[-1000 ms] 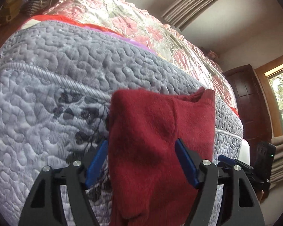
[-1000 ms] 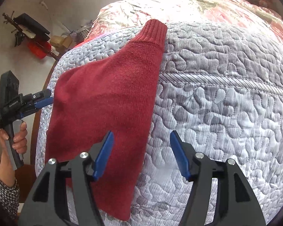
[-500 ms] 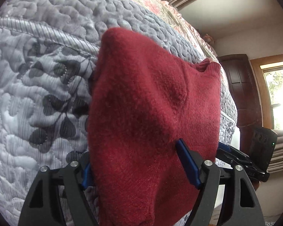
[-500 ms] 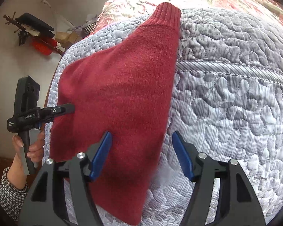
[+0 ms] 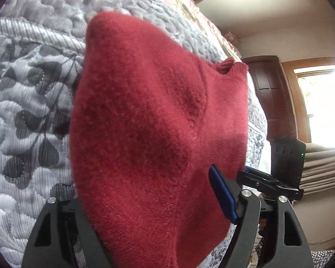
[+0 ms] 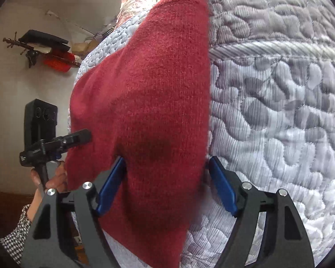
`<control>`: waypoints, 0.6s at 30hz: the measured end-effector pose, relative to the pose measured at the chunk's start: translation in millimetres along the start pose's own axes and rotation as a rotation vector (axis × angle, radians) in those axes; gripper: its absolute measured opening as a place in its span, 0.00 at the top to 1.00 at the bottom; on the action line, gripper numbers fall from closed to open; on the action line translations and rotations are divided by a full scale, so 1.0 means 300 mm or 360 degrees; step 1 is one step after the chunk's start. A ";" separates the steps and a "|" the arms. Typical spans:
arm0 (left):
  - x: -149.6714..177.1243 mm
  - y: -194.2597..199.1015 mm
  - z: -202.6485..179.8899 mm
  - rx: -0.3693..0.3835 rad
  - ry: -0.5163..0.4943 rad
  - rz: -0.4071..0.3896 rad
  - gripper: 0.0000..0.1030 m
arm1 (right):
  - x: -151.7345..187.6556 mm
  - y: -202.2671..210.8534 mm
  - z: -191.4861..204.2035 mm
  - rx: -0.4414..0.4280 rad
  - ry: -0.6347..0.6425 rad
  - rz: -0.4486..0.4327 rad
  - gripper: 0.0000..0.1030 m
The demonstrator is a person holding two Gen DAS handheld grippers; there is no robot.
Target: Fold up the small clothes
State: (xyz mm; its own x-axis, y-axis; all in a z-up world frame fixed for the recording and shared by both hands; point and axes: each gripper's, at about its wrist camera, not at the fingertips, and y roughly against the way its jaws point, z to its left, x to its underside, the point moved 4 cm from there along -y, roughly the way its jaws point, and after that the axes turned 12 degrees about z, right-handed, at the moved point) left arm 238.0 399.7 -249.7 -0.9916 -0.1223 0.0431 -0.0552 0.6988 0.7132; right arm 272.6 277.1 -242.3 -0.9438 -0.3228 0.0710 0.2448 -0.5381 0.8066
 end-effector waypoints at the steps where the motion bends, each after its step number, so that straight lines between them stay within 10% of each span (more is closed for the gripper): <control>1: -0.004 -0.008 0.009 0.0010 -0.0004 0.0007 0.21 | -0.005 -0.013 -0.008 -0.0024 -0.0026 0.0015 0.26; 5: -0.009 -0.013 0.002 0.0022 0.0011 0.0023 0.22 | -0.016 -0.035 0.005 -0.0082 -0.0009 0.0025 0.36; 10: -0.003 0.001 -0.032 -0.0047 -0.0004 0.0016 0.69 | -0.006 -0.027 0.047 -0.0091 0.0033 -0.0026 0.54; 18: 0.086 0.055 -0.108 0.0036 -0.0021 -0.0094 0.74 | 0.045 0.076 0.122 -0.0156 0.0108 -0.0084 0.60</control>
State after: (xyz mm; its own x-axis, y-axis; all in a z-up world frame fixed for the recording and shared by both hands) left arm 215.4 385.2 -214.1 -0.9879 -0.1547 -0.0077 -0.1161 0.7065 0.6981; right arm 257.3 288.9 -201.3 -0.9395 -0.3422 -0.0125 0.2189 -0.6282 0.7466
